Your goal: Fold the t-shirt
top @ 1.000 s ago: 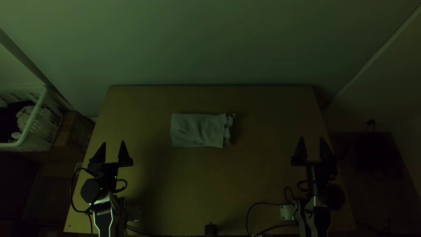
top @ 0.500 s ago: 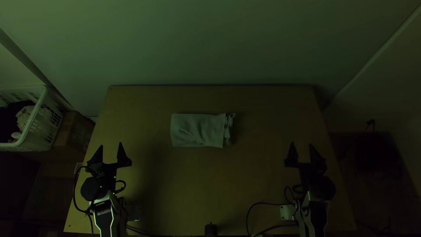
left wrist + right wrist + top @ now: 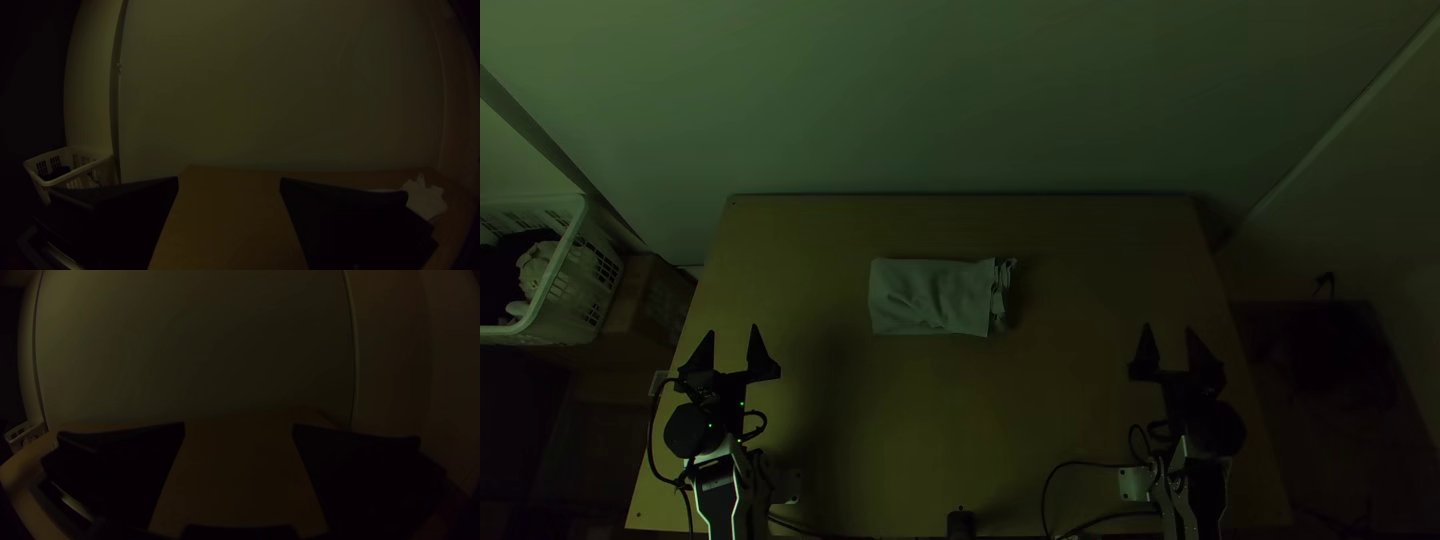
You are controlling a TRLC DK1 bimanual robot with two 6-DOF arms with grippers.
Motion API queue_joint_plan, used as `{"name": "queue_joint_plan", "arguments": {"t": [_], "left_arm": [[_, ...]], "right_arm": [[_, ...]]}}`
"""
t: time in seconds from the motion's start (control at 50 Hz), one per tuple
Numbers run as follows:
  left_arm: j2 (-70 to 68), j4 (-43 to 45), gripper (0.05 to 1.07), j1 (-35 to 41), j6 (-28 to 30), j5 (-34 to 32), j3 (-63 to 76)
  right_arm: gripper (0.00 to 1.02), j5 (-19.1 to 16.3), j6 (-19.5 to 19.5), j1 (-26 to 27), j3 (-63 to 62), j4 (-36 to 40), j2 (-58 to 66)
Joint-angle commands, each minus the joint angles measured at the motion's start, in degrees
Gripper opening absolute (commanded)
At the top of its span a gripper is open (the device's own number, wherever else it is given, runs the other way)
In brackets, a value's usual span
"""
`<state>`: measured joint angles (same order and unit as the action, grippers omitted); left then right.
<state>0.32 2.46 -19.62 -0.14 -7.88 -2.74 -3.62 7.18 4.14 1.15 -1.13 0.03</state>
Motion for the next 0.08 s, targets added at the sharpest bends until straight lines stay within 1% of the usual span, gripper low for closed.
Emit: {"name": "queue_joint_plan", "arguments": {"t": [0.0,0.06], "left_arm": [[-0.3,-1.1,1.03,0.2,0.8,0.1,2.8],[-0.3,-1.1,1.03,-0.2,0.8,0.1,2.7]], "right_arm": [[0.99,0.4,-0.7,0.0,-0.7,1.0,-0.2],[0.99,0.4,-0.7,0.0,-0.7,1.0,-0.2]]}}
